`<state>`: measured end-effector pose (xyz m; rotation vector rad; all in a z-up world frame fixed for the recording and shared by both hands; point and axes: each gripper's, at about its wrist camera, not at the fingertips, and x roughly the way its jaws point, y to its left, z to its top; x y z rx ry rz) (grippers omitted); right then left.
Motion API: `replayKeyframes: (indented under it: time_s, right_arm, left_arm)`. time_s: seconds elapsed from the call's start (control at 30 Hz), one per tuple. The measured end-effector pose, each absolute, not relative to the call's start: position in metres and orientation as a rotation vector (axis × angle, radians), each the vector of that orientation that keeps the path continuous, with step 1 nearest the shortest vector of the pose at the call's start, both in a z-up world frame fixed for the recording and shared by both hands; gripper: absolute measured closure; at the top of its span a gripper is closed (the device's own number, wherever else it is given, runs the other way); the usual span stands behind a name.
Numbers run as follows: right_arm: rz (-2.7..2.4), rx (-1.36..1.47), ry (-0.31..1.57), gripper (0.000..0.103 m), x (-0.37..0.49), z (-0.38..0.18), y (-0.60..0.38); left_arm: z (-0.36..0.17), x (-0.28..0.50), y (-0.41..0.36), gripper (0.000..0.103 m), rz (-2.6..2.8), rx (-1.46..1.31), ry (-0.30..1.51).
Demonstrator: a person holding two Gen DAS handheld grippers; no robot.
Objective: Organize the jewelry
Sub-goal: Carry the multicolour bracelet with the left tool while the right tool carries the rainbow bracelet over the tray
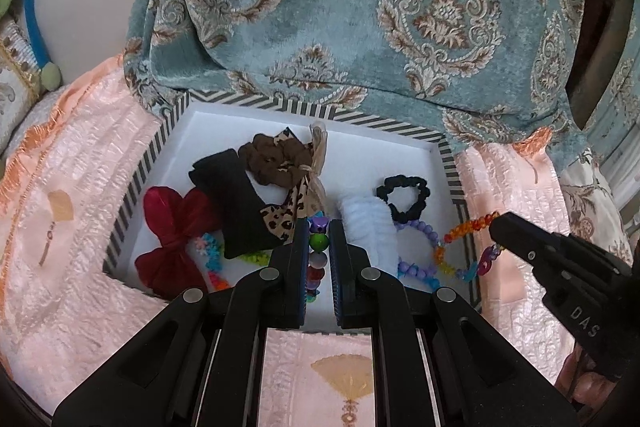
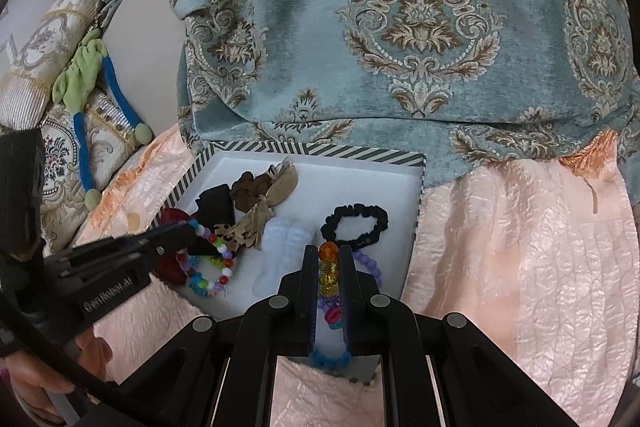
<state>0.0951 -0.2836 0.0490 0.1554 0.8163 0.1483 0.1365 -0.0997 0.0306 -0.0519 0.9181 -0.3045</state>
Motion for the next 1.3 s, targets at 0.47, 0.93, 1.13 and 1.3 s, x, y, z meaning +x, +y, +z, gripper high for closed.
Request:
replayKeyframes:
  time_s: [0.47,0.93,1.13,1.3]
  right_arm:
    - [0.167,0.193,0.854,0.094,0.149,0.03,-0.28]
    - [0.173,0.196,0.826,0.094,0.165,0.041,-0.29]
    - [0.173,0.212,0.801,0.094,0.179,0.049,-0.294]
    - [0.154,0.236,0.81,0.094,0.193,0.039,-0.301]
  left_arm:
    - [0.0,0.162,-0.096,0.095,-0.238,-0.032,0.958]
    - [0.033,0.188,-0.119,0.095,-0.294,-0.035,0.914]
    - [0.049,0.206,-0.137,0.095,-0.315,-0.039,0.881]
    - [0.048,0.223,-0.151,0.095,-0.331,-0.053,0.882]
